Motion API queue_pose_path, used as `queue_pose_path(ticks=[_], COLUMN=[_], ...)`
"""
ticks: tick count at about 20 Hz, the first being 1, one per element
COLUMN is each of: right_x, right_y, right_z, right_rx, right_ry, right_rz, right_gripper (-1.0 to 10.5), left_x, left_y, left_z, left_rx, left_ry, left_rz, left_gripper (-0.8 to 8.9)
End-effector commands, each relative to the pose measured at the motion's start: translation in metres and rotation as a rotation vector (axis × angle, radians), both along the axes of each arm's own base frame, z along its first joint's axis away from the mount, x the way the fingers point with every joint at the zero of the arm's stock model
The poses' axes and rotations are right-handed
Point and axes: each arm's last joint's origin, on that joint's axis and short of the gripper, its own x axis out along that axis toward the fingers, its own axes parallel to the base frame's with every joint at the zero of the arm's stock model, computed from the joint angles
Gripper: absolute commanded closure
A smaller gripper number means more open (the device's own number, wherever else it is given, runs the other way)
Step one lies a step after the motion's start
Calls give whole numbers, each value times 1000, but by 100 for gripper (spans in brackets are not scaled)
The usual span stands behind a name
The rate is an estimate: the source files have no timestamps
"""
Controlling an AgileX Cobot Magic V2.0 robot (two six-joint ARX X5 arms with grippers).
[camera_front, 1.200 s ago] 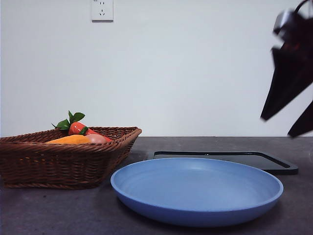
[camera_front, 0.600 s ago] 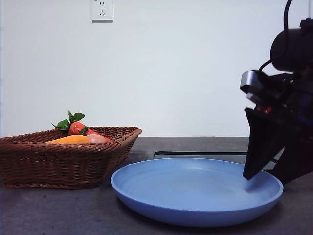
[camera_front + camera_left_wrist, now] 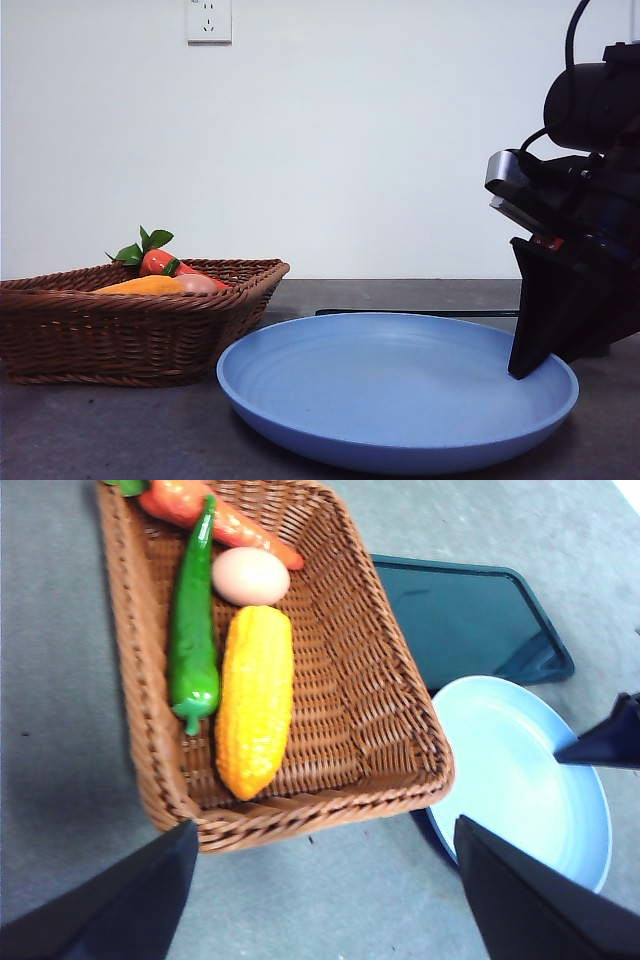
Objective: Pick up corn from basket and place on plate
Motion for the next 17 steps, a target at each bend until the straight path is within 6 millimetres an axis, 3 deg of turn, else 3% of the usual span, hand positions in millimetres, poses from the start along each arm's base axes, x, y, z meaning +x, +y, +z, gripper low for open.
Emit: queue_pose_path(ticks=[1, 11, 17], right_x=[1, -14, -36], right_y=[1, -9, -23], right_z=[6, 60, 102], right_rx=[-4, -1, 27], right_ry=[-26, -133, -258], right_rz=[-10, -39, -82], right_gripper=[945, 945, 945], left_x=[6, 53, 109], left_y=[-2, -23, -59], left_z=[6, 20, 6], left_rx=[3, 100, 311], left_ry=[2, 6, 88], left_rz=[-10, -47, -65], left_gripper=[400, 402, 402])
